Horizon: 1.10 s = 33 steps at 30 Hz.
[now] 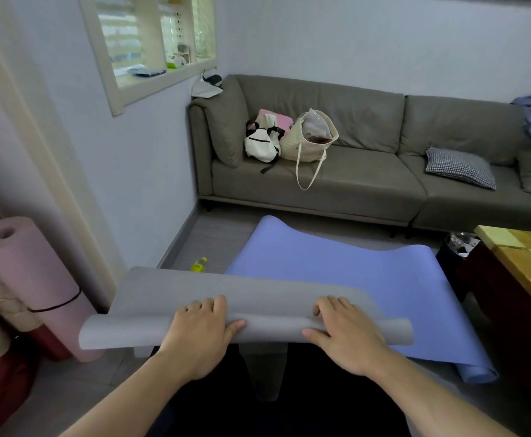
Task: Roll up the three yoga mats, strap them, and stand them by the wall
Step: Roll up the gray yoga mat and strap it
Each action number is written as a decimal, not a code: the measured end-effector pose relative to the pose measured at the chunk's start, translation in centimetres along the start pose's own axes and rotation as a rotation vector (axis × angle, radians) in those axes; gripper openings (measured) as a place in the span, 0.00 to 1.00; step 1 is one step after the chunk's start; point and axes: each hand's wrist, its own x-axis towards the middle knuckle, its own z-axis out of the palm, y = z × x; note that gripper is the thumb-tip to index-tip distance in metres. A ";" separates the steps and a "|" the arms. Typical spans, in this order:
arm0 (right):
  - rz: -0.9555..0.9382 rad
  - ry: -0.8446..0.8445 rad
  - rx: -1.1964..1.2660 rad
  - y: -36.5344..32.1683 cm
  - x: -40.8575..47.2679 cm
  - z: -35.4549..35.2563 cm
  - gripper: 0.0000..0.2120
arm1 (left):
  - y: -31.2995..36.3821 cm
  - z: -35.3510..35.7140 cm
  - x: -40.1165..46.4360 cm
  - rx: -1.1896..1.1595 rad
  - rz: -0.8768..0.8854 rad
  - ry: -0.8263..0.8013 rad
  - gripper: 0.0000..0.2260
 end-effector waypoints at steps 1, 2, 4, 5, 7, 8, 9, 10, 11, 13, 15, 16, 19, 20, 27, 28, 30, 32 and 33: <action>-0.004 0.017 0.035 0.1 0.2 -0.2 0.18 | -0.1 0.0 0.3 -0.003 -0.003 -0.002 0.24; -0.003 0.023 0.062 0.1 0.4 -0.1 0.16 | -0.1 0.3 0.2 -0.014 0.000 0.011 0.23; -0.010 0.054 0.081 0.1 1.0 0.2 0.16 | 0.1 0.5 0.0 -0.037 0.015 0.074 0.20; -0.014 0.063 0.079 0.1 1.4 0.4 0.17 | 0.1 0.5 -0.1 -0.059 0.022 0.096 0.18; -0.005 0.075 0.081 0.0 2.0 0.5 0.19 | -0.1 0.2 -0.5 -0.089 0.043 0.121 0.17; 0.013 0.073 0.090 0.0 2.2 0.5 0.20 | -0.2 0.2 -0.9 -0.091 0.046 0.122 0.17; 0.032 0.074 0.098 0.0 2.4 0.4 0.20 | -0.2 0.1 -1.2 -0.089 0.043 0.112 0.17; 0.051 0.074 0.100 0.1 2.5 0.4 0.21 | -0.2 0.2 -1.6 -0.090 0.034 0.107 0.17; 0.067 0.071 0.098 0.0 2.6 0.3 0.22 | 0.0 0.2 -1.7 -0.099 0.017 0.095 0.17; 0.092 0.061 0.095 -0.1 2.7 0.2 0.22 | 0.0 0.0 -1.4 -0.131 -0.025 0.057 0.18; 0.058 0.085 0.062 -0.5 2.7 0.8 0.20 | -0.4 -0.3 -0.2 -0.148 -0.055 -0.034 0.20; 0.010 0.149 0.018 -0.6 2.5 1.4 0.18 | -0.7 -0.6 0.4 -0.154 -0.066 -0.091 0.21; -0.074 0.295 -0.140 -0.5 1.1 3.3 0.21 | -1.4 -1.4 1.9 -0.209 -0.106 -0.267 0.20; -0.065 0.288 -0.183 -0.4 0.6 3.6 0.23 | -1.5 -1.7 2.3 -0.230 -0.110 -0.298 0.19; 0.020 0.061 -0.261 -0.6 1.7 2.1 0.32 | -1.0 -1.1 1.8 -0.274 -0.011 -0.194 0.21; 0.022 0.026 -0.238 -0.5 2.0 1.7 0.32 | -1.1 -0.8 1.4 -0.256 0.060 -0.128 0.23; 0.028 -0.028 -0.189 -0.2 2.5 0.9 0.32 | -1.3 -0.1 0.7 -0.157 0.169 -0.070 0.25; 0.042 -0.075 -0.166 -0.2 2.8 0.6 0.31 | -1.3 0.1 0.6 -0.119 0.177 -0.031 0.23; 0.046 -0.078 -0.169 -0.3 2.8 0.6 0.31 | -1.3 0.2 0.7 -0.132 0.170 -0.029 0.22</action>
